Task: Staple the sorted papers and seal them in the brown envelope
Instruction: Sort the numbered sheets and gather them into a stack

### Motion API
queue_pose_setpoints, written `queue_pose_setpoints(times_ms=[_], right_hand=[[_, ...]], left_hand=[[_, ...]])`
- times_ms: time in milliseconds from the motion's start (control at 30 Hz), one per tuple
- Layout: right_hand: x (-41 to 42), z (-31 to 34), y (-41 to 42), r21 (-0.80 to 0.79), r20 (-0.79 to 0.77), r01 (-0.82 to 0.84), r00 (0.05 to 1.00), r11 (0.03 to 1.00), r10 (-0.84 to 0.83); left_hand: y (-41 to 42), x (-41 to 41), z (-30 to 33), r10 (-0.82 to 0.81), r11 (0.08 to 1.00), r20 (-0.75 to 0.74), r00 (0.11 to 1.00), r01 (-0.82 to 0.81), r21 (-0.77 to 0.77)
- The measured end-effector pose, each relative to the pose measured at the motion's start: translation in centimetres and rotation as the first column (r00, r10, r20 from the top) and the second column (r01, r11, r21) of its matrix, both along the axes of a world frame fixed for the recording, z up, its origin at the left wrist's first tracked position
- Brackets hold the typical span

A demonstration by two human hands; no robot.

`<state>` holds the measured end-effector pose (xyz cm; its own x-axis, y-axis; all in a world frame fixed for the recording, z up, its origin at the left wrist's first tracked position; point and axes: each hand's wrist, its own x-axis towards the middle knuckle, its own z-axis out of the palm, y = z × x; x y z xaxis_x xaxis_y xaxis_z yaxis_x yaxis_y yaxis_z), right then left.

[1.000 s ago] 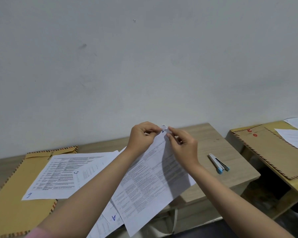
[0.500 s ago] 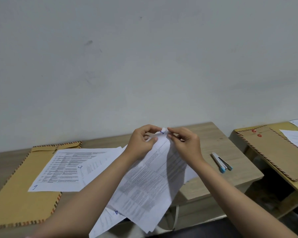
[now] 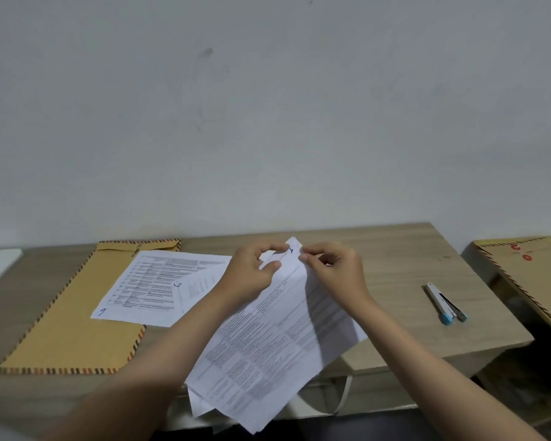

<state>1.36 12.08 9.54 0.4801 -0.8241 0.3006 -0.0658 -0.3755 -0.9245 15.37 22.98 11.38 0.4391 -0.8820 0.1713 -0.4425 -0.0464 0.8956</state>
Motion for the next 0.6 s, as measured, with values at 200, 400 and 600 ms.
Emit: queue_pose_setpoints(times_ms=[200,400,600], right_hand=[[4.1,-4.0,2.9,0.176,-0.171,-0.129,0.972,0.976,0.159],[7.5,-8.9,-0.6,0.025,-0.464,0.037,0.886,0.999,-0.022],[9.4,-11.5,-4.6,-0.135,-0.806,0.121,0.564,0.983,-0.18]], left_hand=[[6.1,2.9,-3.1,0.063,0.979,0.174,0.983,-0.095,0.183],[9.9,5.6,-4.6,0.16,0.951,0.162,0.974,-0.196,0.238],[10.2,7.1,-6.6,0.169,0.935,0.152,0.974,-0.207,0.287]])
